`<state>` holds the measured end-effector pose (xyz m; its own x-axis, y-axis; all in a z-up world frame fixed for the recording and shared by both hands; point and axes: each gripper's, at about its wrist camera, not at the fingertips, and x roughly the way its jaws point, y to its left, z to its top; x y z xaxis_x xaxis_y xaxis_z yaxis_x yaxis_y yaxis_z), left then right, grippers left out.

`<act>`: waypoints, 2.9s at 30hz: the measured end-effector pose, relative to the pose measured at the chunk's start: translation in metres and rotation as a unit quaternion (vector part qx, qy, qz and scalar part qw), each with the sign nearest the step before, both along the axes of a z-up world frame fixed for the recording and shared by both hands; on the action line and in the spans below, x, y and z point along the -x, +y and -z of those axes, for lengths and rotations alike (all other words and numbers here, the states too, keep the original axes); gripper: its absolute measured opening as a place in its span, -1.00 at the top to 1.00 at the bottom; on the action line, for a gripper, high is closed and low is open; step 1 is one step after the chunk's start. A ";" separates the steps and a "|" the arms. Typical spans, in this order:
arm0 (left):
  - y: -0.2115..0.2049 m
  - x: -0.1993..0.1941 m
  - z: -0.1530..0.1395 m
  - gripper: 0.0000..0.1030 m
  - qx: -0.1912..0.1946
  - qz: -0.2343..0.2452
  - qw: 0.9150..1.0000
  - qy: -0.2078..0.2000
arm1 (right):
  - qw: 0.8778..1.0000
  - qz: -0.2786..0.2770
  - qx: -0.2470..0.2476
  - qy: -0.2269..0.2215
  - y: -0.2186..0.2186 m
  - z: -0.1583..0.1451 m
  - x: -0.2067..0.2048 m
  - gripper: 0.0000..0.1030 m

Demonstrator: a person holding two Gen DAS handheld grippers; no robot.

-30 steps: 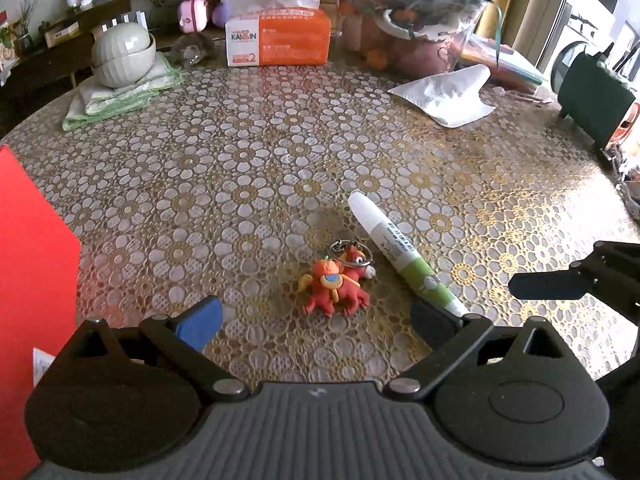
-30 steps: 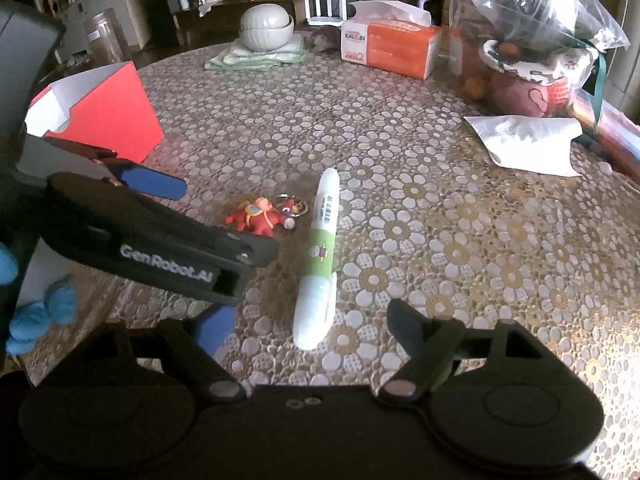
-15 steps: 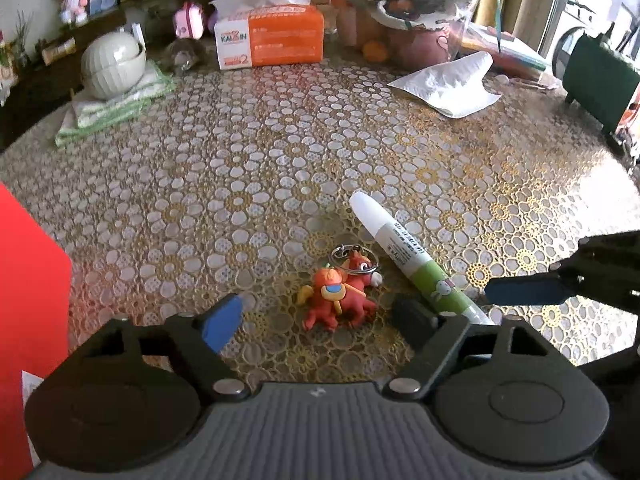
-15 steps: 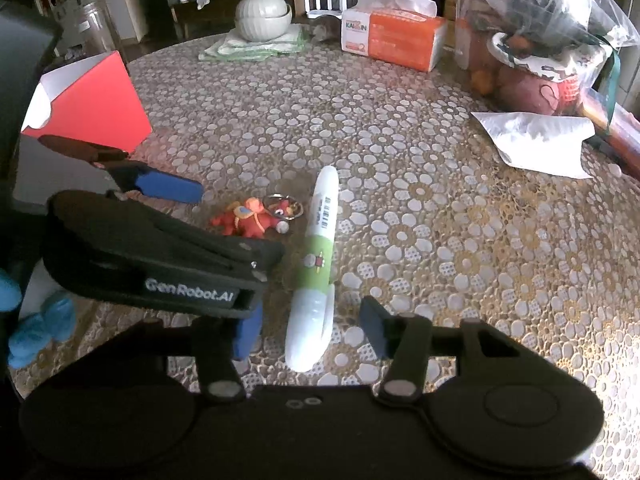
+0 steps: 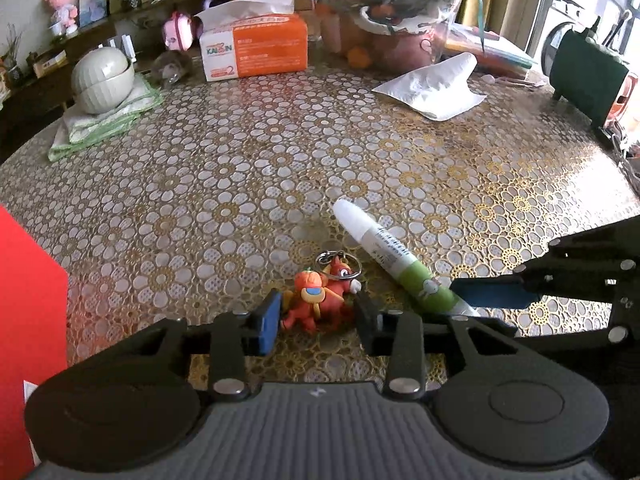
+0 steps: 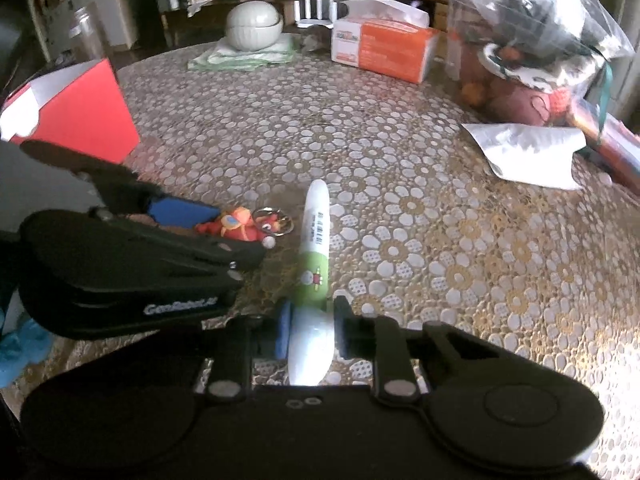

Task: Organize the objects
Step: 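Grasp the orange toy keychain figure with the left tool while the right tool grasps the white-green marker, then carry the orange figure and marker into the red shoebox and release both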

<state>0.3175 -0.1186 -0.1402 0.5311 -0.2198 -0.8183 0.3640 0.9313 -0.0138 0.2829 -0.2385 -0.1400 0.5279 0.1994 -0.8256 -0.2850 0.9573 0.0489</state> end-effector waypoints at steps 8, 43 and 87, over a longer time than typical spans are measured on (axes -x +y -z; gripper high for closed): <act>0.015 0.008 -0.004 0.27 0.025 -0.022 0.999 0.017 | 0.999 0.034 -0.038 0.005 -0.010 -0.012 0.012 0.58; 0.080 0.127 -0.091 0.28 0.093 -0.049 0.994 -0.004 | 0.996 0.035 -0.068 -0.049 0.024 -0.109 0.127 0.59; 0.334 0.138 -0.144 0.28 0.053 -0.191 0.977 -0.073 | 0.989 -0.090 -0.025 -0.113 0.238 -0.149 0.085 0.58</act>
